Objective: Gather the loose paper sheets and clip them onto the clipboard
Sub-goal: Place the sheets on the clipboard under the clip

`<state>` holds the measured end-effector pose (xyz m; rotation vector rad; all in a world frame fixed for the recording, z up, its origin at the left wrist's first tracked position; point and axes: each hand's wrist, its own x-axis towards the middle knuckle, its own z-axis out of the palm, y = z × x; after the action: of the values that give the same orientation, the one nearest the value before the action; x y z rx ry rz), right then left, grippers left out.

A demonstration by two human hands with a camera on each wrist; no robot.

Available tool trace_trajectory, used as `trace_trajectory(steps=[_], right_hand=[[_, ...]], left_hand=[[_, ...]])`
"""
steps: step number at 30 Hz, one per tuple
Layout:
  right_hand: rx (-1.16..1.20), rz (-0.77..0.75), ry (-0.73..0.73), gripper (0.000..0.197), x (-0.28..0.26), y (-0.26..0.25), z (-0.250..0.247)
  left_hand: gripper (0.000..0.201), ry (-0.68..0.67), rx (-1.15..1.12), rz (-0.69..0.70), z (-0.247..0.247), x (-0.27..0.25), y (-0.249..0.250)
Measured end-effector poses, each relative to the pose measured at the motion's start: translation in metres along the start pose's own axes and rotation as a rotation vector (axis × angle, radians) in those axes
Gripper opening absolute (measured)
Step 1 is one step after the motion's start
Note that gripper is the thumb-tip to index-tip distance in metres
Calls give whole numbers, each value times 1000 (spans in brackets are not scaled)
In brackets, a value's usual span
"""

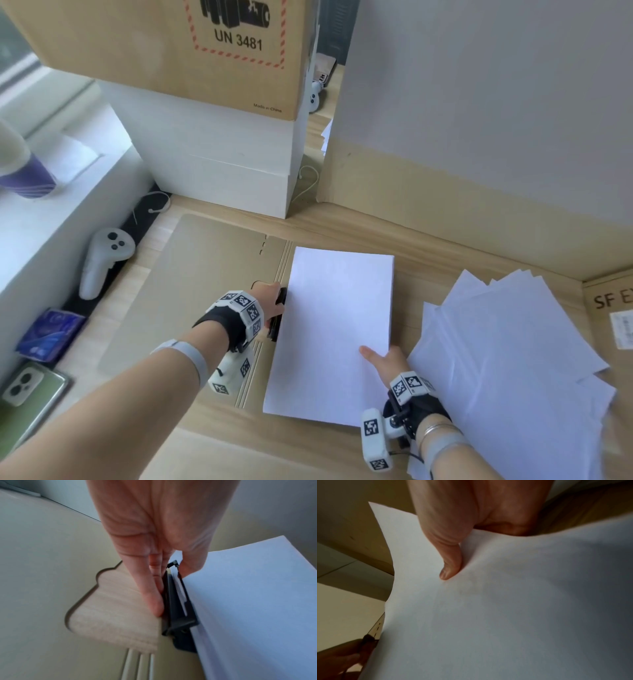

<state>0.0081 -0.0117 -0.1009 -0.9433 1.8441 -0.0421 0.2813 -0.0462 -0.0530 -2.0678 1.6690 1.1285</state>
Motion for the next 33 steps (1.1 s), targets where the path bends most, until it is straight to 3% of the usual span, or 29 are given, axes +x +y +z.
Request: trace_trajectory(steps=[3,8,27,33], right_hand=[[-34,-14,10,67,-2,-4,2],[-97,-33,42,62,-8,-9,5],[-148,-3,0,68,-26,-22,3],[-115,-16,-6,71,-25,-24,0]], left_hand=[[14,14,-24,-6,0,-1,-2],[37,17,12,-4,1,-2,1],[37,76,255,-115,18,16,17],[33,93,224,-169,23,25,19]])
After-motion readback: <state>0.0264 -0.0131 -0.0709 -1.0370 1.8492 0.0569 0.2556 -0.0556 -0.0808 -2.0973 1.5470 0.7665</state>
